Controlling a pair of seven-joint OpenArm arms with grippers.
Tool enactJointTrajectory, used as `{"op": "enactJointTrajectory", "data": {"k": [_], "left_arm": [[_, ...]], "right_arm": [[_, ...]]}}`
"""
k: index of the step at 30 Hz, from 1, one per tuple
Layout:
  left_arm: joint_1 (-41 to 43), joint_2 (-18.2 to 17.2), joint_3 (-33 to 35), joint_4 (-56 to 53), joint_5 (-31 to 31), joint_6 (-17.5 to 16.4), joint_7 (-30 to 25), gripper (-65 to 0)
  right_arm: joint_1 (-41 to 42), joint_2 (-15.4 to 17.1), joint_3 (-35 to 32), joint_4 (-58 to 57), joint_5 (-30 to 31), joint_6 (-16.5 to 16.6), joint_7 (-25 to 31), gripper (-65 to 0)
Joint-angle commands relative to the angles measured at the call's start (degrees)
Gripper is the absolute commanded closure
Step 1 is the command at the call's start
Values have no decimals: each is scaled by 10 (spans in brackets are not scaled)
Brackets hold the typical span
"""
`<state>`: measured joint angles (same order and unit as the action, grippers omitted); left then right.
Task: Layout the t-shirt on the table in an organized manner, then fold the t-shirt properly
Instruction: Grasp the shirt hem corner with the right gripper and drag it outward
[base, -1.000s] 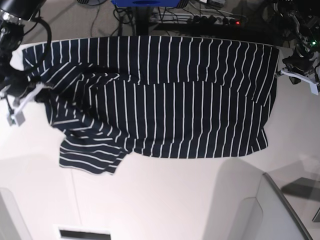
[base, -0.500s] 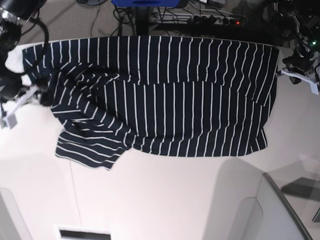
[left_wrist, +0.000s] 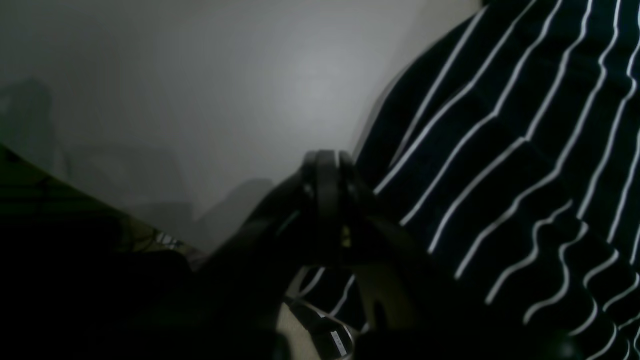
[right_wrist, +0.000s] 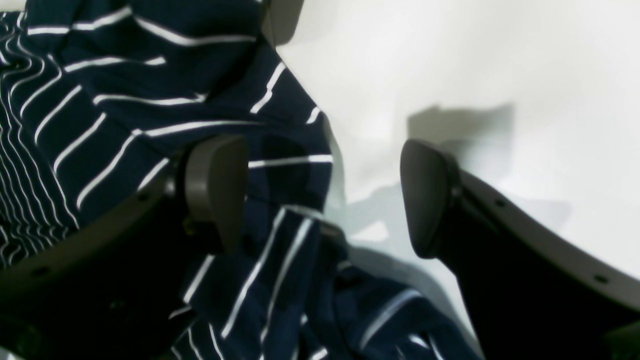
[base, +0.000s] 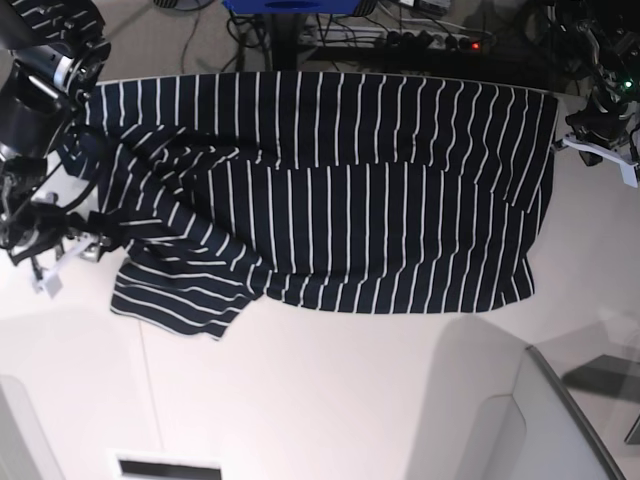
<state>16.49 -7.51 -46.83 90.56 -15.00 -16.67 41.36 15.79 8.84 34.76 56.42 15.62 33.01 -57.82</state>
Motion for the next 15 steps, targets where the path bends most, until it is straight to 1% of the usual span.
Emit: {"op": "enactJointTrajectory", "data": {"k": [1, 4, 6, 10, 15], "left_arm": [[0, -10, -3, 10, -4, -1, -11, 0], [0, -11, -3, 10, -4, -1, -11, 0], [0, -11, -3, 10, -4, -1, -11, 0], [1, -12, -4, 10, -4, -1, -11, 0], [1, -12, -4, 10, -4, -1, -11, 0]], "right_arm": [[13, 10, -4, -2, 4, 3, 13, -438], [14, 10, -50, -32, 6, 3, 47, -435], [14, 10, -68, -50, 6, 3, 68, -434], [15, 10, -75, -74, 6, 3, 98, -434], [15, 10, -75, -74, 6, 3, 99, -428]]}}
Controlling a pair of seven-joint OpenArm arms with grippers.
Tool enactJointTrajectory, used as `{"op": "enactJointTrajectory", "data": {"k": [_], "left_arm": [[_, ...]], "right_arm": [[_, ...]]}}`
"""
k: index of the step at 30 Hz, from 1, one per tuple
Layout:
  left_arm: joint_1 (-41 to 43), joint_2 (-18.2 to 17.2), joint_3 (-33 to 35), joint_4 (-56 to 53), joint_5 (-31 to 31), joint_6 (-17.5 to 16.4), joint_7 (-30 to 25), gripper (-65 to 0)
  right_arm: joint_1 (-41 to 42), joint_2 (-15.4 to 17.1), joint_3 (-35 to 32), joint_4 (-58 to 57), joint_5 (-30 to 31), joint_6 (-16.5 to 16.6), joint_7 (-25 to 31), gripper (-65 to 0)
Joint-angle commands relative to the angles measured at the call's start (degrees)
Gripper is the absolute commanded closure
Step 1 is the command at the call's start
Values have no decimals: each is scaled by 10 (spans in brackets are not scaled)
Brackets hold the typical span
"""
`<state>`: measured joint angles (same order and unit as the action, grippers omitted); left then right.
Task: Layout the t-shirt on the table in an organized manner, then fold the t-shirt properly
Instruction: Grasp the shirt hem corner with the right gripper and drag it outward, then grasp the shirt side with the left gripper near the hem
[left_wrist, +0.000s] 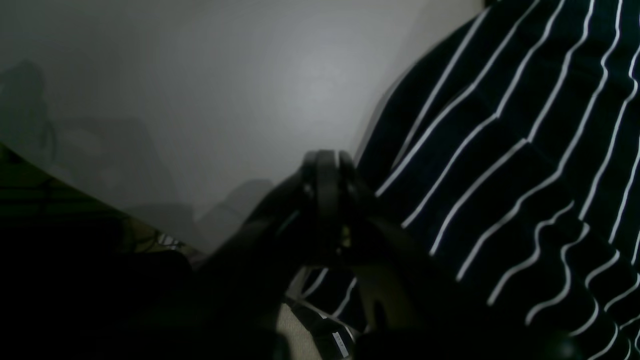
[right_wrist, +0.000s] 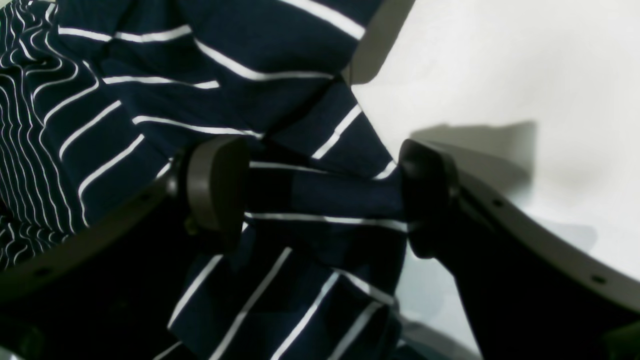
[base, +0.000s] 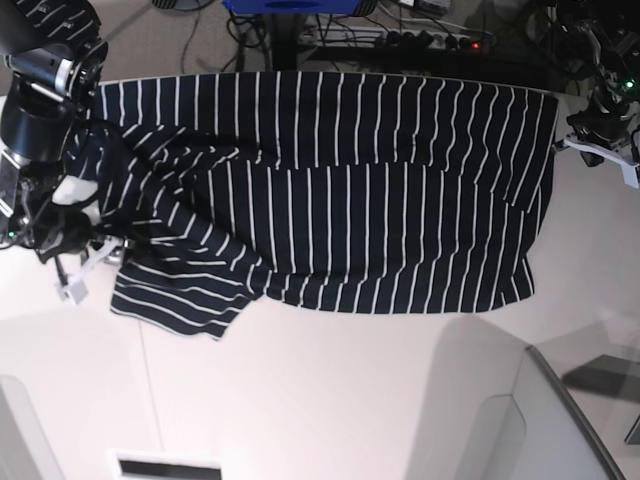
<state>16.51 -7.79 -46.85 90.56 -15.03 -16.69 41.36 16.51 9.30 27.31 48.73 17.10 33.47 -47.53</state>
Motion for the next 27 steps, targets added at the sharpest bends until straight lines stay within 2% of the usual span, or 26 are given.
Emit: {"op": "enactJointTrajectory", "data": {"k": [1, 3, 9, 14, 18, 21, 24, 27], "left_arm": [[1, -9, -4, 10, -4, -1, -11, 0], [1, -9, -4, 10, -4, -1, -11, 0], [-2, -10, -3, 10, -4, -1, -11, 0], [-10, -31, 2, 9, -4, -1, -11, 0], [-50, -55, 3, -1, -6, -1, -9, 0], [-88, -77, 35, -51, -4, -1, -9, -3], [-116, -86, 78, -103, -6, -1, -9, -189], [-152, -86, 89, -156, -5, -1, -11, -334]], "right_arm": [[9, 5, 0, 3, -9, -2, -4, -411], [12, 5, 0, 3, -9, -2, -5, -332], [20, 5, 0, 3, -8, -2, -7, -15], [25, 4, 1, 36, -7, -2, -30, -3], [15, 0, 1, 114, -7, -2, -61, -2], [11, -13, 0, 159, -7, -2, -81, -2], [4, -14, 0, 183, -7, -2, -88, -2], [1, -15, -1, 195, -7, -2, -88, -2]]}}
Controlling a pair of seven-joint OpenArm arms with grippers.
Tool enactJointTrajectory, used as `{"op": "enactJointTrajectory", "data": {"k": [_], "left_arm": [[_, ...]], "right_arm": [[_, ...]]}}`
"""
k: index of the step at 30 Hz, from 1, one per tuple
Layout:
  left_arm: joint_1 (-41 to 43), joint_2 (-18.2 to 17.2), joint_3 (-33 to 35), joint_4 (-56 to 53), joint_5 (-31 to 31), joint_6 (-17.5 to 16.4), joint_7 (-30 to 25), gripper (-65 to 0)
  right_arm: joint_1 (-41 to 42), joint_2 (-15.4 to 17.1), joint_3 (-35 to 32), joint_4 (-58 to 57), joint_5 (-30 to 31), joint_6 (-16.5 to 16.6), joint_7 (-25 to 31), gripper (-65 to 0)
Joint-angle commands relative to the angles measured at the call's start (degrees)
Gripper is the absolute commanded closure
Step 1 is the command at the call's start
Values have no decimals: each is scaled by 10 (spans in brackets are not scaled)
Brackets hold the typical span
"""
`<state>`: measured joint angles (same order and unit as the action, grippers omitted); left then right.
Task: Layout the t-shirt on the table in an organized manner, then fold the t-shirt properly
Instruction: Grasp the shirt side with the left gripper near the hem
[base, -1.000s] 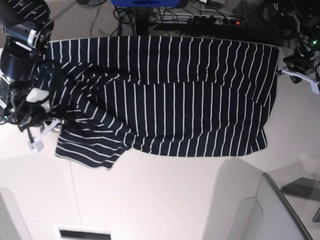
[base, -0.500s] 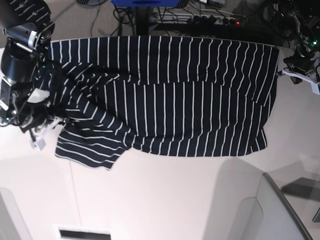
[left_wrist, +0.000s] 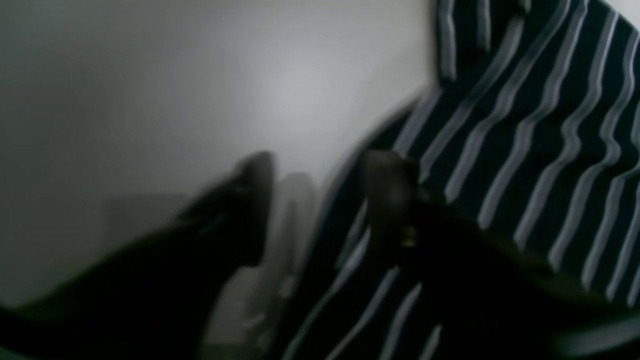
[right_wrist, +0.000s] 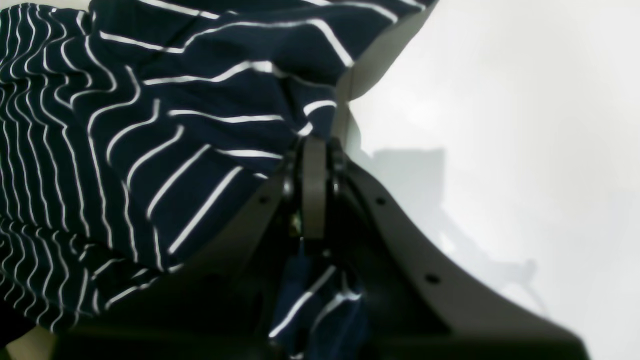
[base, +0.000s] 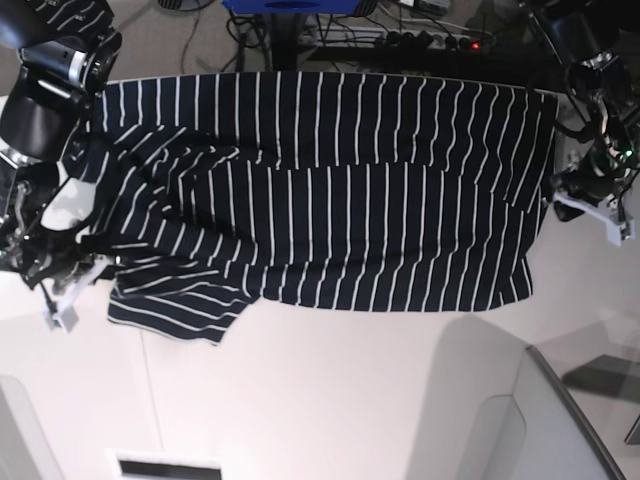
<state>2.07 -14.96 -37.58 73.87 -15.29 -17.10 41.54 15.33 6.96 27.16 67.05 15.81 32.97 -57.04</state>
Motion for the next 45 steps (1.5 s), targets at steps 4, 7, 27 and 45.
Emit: {"op": "enactJointTrajectory", "data": {"k": [4, 7, 27, 45], "left_arm": [[-62, -22, 5, -51, -1, 4, -13, -479], [-89, -23, 46, -77, -1, 4, -13, -525], [-142, -21, 146, -176, -1, 6, -62, -51], [-77, -21, 175, -103, -1, 7, -58, 0]], "right_arm": [[8, 8, 1, 12, 6, 3, 7, 0], [7, 8, 1, 12, 6, 4, 7, 0], [7, 9, 1, 10, 5, 58, 13, 0], [8, 12, 1, 8, 4, 58, 13, 0]]}}
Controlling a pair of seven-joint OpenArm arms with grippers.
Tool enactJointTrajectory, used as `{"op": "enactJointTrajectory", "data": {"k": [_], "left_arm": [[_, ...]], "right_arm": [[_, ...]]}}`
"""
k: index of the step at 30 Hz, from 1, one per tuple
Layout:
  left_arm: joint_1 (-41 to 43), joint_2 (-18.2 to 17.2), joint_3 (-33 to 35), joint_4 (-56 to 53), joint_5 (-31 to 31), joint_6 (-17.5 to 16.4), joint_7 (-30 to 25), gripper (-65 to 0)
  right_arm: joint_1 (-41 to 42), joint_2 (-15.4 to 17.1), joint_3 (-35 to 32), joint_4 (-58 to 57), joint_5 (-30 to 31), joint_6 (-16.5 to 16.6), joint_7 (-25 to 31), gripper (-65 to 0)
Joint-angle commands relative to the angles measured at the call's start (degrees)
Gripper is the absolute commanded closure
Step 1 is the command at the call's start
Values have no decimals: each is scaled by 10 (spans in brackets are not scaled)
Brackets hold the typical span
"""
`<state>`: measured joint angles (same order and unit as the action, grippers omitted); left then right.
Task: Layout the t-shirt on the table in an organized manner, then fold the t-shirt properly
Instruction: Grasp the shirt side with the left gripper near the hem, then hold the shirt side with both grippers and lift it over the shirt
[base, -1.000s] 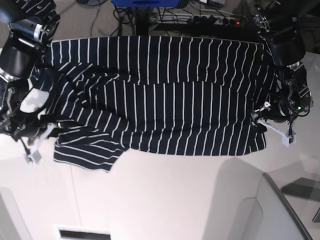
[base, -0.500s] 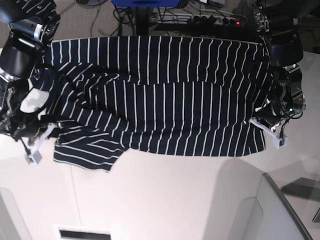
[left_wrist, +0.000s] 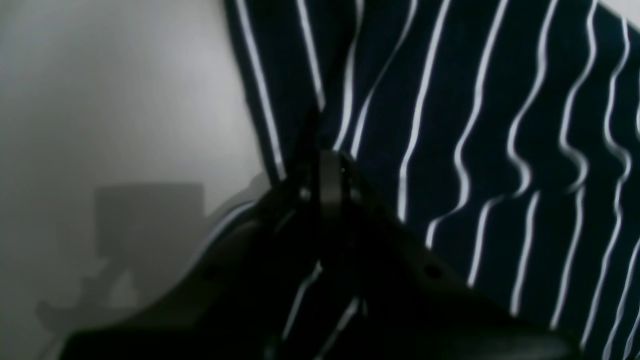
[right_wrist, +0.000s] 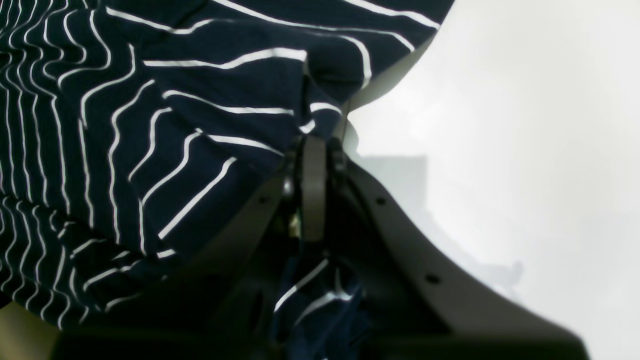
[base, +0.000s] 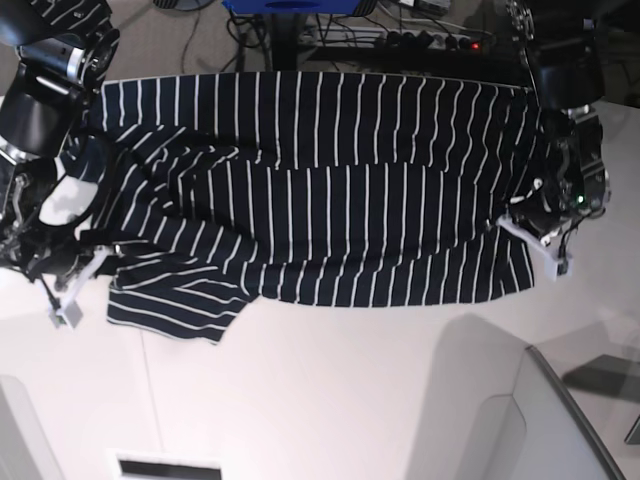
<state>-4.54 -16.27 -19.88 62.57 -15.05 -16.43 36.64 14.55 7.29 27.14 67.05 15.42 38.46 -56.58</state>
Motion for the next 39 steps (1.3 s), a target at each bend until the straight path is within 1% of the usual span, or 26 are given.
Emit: {"op": "enactJointTrajectory", "data": {"k": [1, 6, 8, 10, 11, 12, 14, 19, 23, 24, 25, 26, 27, 29, 32, 35, 37, 38, 39], "left_arm": [[4, -7, -2, 28, -3, 0, -9, 0], [71, -7, -5, 114, -3, 2, -9, 0], [98, -7, -3, 147, -3, 23, -9, 0], [123, -8, -2, 180, -3, 57, -9, 0], [134, -7, -2, 195, -3, 68, -9, 0], [142, -7, -2, 203, -3, 72, -8, 0], [156, -7, -1, 214, -3, 72, -5, 0], [158, -6, -1, 218, -4, 72, 52, 0], [164, -6, -9, 264, -7, 72, 83, 0], [169, -6, -10, 285, -7, 72, 99, -59], [172, -6, -10, 308, -7, 72, 113, -151], [175, -7, -11, 331, -6, 72, 125, -230], [175, -7, -15, 351, -5, 72, 137, -295], [171, -5, -44, 375, -6, 72, 154, -385], [154, -6, -74, 376, -7, 71, 165, -443], [129, -9, -97, 337, -8, 70, 162, -449], [92, -10, -114, 279, -8, 67, 161, -451], [73, -10, -120, 250, -8, 52, 161, -453], [57, -10, -126, 221, -7, 26, 155, -449]], "right_arm": [[16, 8, 1, 8, 8, 4, 9, 0], [18, 8, 1, 8, 7, 2, 9, 0], [18, 8, 1, 8, 7, 1, 9, 0], [18, 7, 1, 8, 7, 1, 9, 0], [18, 7, 1, 8, 7, 1, 9, 0], [18, 7, 1, 8, 7, 1, 9, 0], [18, 6, 1, 7, 7, 1, 9, 0], [18, 6, 1, 7, 7, 1, 9, 0], [17, 6, 1, 7, 7, 1, 9, 0], [17, 6, 1, 7, 7, 1, 9, 0], [17, 6, 1, 7, 7, 1, 9, 0], [16, 6, 1, 7, 7, 1, 9, 0], [16, 6, 1, 7, 7, 1, 9, 0], [16, 7, 1, 7, 7, 1, 9, 0], [16, 8, 1, 7, 7, 1, 9, 0], [16, 8, 1, 7, 7, 1, 10, 0], [16, 8, 1, 7, 7, 2, 10, 0], [16, 8, 1, 7, 7, 2, 10, 0], [16, 8, 1, 7, 7, 2, 10, 0]]}}
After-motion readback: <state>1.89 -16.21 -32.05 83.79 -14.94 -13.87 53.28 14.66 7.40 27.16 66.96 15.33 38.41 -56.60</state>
